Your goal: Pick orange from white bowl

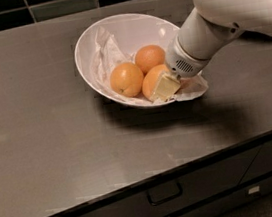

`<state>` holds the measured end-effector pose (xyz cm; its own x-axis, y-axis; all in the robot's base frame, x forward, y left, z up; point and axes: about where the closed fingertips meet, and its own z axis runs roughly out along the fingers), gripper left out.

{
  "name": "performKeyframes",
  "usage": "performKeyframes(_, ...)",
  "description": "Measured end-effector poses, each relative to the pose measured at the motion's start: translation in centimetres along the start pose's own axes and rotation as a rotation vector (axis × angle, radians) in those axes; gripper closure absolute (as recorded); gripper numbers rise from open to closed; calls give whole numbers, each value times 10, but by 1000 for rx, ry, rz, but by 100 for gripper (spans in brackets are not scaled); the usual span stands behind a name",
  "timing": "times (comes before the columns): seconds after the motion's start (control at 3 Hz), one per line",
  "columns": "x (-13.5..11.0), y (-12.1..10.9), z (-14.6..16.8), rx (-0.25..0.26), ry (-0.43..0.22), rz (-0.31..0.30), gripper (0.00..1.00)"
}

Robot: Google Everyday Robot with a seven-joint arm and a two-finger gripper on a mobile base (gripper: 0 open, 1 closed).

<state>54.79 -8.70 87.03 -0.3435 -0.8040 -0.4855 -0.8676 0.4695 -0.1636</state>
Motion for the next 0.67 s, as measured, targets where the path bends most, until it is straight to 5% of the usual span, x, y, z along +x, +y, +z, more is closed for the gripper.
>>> performKeyframes(0.67,0,0,0,0,0,0,96)
